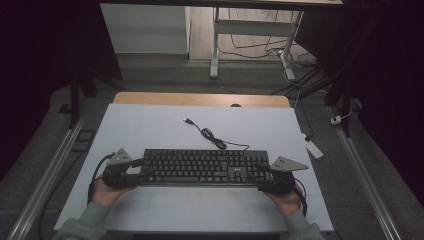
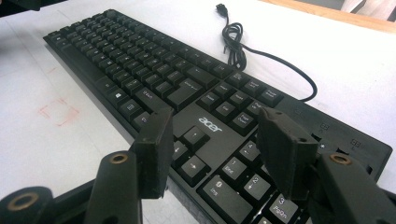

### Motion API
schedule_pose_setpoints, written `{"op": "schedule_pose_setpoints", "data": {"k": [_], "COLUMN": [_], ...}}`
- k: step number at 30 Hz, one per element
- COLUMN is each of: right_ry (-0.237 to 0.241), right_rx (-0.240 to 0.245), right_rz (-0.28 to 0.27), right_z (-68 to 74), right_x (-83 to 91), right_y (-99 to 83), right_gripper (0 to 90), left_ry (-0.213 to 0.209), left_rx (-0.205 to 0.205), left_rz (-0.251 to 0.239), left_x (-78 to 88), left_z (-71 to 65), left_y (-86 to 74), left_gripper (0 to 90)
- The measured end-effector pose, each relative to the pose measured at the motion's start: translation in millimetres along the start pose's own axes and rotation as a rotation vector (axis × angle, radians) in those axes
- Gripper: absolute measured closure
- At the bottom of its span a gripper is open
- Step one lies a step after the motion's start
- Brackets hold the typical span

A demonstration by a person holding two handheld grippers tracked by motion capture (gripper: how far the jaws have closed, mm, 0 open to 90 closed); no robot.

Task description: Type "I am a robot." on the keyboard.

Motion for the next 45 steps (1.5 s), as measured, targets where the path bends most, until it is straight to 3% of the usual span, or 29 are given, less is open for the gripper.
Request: {"op": "schedule_pose_setpoints", "data": {"k": [1,9,12,16,20,32,40,45], "right_ry": [0.000,-0.001,0.000,0.003,0.002,-0.001,-0.003,0.000], "right_rx": [0.000,0.011,0.010,0.009,0.009,0.002,0.006,0.006], "right_rz": [0.000,0.003,0.001,0.005,0.009,0.004,0.014,0.014], "right_z": [0.0,0.6,0.3,0.3,0.0,-0.6,-0.5,-1.1], "right_x": [0.0,-0.7,-0.8,-1.7,-2.1,-3.1,-2.7,-3.4], "right_y": [0.0,0.6,0.9,0.4,-0.2,-1.7,-1.6,-2.5], "right_gripper": [46.3,46.4,46.3,46.3,46.4,46.4,46.4,46.4], "left_ry": [-0.006,-0.063,-0.083,-0.093,-0.121,-0.152,-0.167,-0.146], "left_rx": [-0.006,-0.045,-0.082,-0.111,-0.109,-0.127,-0.160,-0.183], "left_rz": [-0.001,-0.006,0.003,0.021,0.010,0.070,0.120,0.156], "left_x": [-0.1,-2.5,-7.2,-12.3,-18.8,-36.0,-51.0,-59.8], "left_z": [-1.1,-9.7,-15.3,-19.8,-26.0,-37.0,-49.2,-52.7], "left_y": [1.0,14.4,27.8,38.2,43.9,34.4,28.3,24.2], "left_gripper": [46.0,78.2,88.6,89.0,89.0,89.0,89.0,88.9]}}
Point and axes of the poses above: each handheld gripper's, and its own axes: x roughly backward along the jaws, y roughly out of its top, z roughly to its left, the point moved 2 cm from there along -x, roughly forward along the jaws
